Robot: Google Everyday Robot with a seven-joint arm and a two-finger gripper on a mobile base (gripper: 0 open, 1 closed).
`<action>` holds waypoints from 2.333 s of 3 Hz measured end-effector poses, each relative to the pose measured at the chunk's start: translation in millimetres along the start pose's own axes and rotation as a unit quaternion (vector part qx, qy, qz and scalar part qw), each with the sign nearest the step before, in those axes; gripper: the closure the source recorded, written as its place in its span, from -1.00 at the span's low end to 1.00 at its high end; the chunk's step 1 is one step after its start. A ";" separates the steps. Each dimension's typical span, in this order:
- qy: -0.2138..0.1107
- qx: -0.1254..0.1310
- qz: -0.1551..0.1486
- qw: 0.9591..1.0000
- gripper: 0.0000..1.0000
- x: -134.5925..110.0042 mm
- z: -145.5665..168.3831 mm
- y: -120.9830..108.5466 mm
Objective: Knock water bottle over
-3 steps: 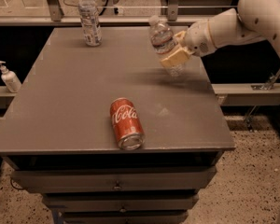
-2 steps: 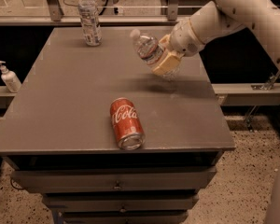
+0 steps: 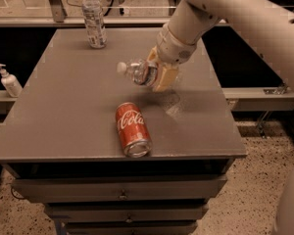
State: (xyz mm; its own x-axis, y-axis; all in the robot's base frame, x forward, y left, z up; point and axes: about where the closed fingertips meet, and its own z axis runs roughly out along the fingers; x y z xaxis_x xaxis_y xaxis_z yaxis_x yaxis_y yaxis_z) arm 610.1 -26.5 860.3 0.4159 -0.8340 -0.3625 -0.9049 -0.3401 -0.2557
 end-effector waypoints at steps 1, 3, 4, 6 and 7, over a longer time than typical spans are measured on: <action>0.060 -0.028 -0.047 0.997 0.65 -6.8 9.9 13.5; 0.136 -0.054 -0.098 0.984 -0.28 -8.2 22.5 22.6; 0.163 -0.053 -0.103 0.980 -0.77 -2.0 23.5 18.7; 0.192 -0.049 -0.104 0.975 -1.00 7.1 19.0 11.4; 0.195 -0.051 -0.105 0.974 -1.00 8.6 18.3 11.4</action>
Offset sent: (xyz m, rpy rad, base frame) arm -0.0288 0.0106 -0.0218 -0.3590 -0.1009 0.1763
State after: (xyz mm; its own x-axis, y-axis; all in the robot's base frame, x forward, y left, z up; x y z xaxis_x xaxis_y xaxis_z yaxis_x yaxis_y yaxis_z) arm 604.9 -29.6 837.8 0.5452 -0.8360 0.0622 -0.8156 -0.5462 -0.1909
